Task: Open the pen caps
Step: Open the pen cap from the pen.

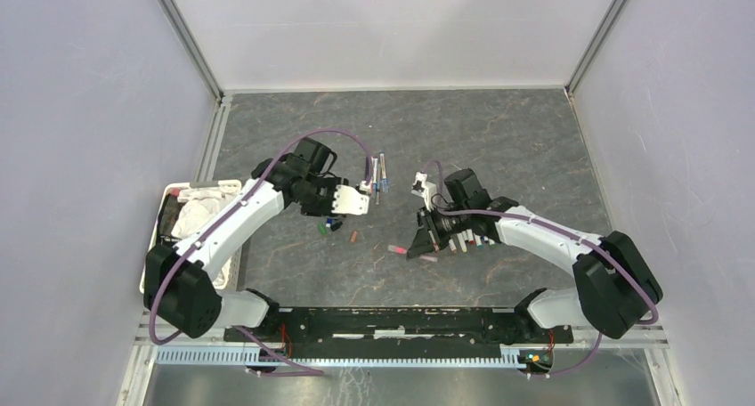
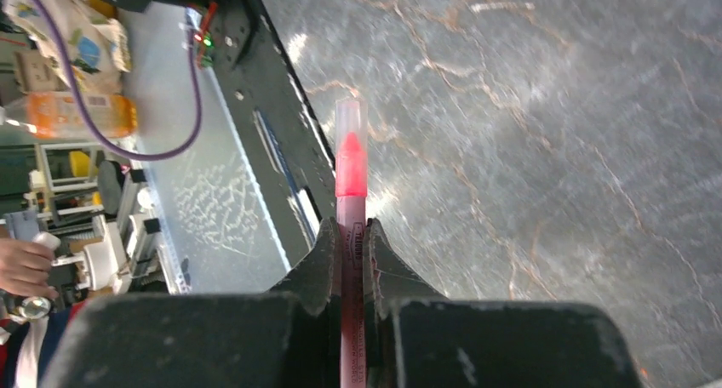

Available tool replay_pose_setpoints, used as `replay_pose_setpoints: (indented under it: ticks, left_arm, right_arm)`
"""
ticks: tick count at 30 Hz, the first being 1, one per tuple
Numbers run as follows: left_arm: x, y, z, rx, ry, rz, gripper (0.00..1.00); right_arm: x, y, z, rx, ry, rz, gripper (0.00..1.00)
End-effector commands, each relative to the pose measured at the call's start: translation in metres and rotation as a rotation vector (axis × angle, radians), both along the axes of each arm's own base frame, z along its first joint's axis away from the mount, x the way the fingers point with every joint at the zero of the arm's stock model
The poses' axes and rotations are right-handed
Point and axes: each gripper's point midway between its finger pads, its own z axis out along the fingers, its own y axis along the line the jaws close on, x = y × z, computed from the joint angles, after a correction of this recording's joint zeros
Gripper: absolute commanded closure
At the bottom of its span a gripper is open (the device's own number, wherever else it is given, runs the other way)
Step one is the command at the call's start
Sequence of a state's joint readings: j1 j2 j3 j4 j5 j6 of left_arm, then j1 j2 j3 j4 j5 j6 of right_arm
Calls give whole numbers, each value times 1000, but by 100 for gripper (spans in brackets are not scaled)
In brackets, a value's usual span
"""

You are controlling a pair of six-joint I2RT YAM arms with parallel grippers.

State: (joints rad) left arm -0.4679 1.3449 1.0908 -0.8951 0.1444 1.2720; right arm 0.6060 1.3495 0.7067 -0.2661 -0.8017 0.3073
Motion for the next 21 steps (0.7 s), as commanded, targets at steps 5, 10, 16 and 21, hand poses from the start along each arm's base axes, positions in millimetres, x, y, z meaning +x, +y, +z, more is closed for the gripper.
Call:
replay_pose_setpoints:
  ticks: [5,10,16,21]
  left_arm:
    - [-86,-87,31,-308,246,-105,29]
    - [-92,-103,34,-365,281,-102,27]
    - [-91,-109,38,-389,281,-105,29]
    - [-91,-110,32,-375,301,-107,46]
  right_arm:
    - [27,52,66,256,-47,52,100]
    - [28,75,82,319,-49,86,100]
    - [30,92,88,347,-40,97,100]
    - [31,105,88,352,-26,113,100]
